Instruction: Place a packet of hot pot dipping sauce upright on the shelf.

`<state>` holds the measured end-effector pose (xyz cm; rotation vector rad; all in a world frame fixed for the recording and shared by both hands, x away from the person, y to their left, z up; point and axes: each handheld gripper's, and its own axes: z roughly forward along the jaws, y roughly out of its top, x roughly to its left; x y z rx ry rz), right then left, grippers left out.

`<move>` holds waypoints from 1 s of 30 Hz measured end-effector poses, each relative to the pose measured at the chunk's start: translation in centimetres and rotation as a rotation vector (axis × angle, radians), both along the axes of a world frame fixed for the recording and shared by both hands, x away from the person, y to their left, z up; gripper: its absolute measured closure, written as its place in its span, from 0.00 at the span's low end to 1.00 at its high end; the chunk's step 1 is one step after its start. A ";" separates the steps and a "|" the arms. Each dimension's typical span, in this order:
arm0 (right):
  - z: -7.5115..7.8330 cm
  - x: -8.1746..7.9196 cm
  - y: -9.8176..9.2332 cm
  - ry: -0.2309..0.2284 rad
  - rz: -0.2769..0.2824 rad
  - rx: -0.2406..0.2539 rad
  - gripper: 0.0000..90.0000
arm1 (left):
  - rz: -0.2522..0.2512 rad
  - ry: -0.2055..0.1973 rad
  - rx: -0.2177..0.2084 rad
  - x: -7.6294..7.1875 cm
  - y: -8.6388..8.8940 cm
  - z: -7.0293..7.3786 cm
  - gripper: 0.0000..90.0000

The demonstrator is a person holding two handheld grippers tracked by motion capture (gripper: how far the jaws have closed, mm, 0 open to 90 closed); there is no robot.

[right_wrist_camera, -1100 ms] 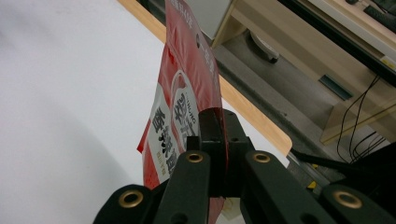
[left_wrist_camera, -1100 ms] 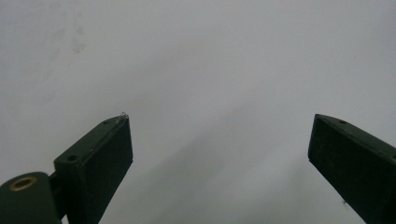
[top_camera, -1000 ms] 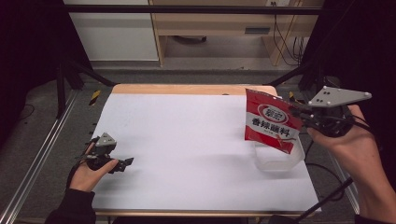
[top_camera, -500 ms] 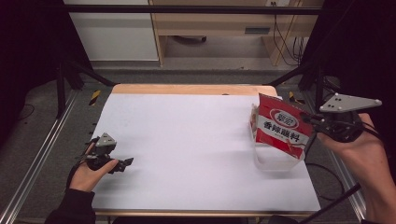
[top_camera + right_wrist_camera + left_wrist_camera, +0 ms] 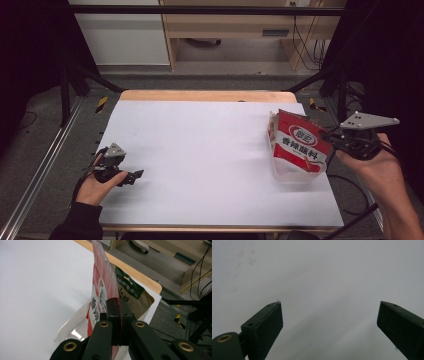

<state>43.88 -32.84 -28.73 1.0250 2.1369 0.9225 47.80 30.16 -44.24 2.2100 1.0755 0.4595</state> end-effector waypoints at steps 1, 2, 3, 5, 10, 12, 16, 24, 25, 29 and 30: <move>-0.5 0.0 -0.3 0.007 -0.008 0.013 1.00 | 0.000 0.001 0.001 0.0 0.0 0.0 0.07; -0.5 0.0 -0.3 0.007 -0.008 0.013 1.00 | 0.000 0.001 0.001 0.0 0.0 0.0 0.07; -0.6 0.0 -0.3 0.008 -0.006 0.017 1.00 | 0.000 0.002 0.002 0.0 0.0 -0.1 0.07; -1.0 -0.1 -0.6 0.021 -0.019 0.023 1.00 | 0.001 0.002 0.003 0.0 -0.1 -0.1 0.07; -1.4 0.0 -1.6 0.055 -0.053 0.038 1.00 | 0.002 0.007 0.005 0.0 -0.1 -0.2 0.07; -1.7 0.0 -2.2 0.075 -0.069 0.032 1.00 | 0.000 0.007 0.007 0.0 -0.1 -0.2 0.07; -2.0 0.0 -2.9 0.110 -0.081 0.024 0.98 | 0.001 0.008 0.007 0.0 -0.1 -0.2 0.07; -2.1 0.0 -3.0 0.133 -0.070 0.028 0.94 | 0.002 0.008 0.007 0.0 -0.1 -0.2 0.07; -2.1 0.0 -3.0 0.133 -0.070 0.028 0.94 | 0.002 0.008 0.007 0.0 -0.1 -0.2 0.07; -2.1 0.0 -2.7 0.144 -0.063 0.023 0.92 | 0.001 0.008 0.007 0.0 -0.1 -0.2 0.07; -2.1 0.0 -2.6 0.143 -0.061 0.024 0.92 | 0.001 0.008 0.007 0.0 -0.1 -0.2 0.07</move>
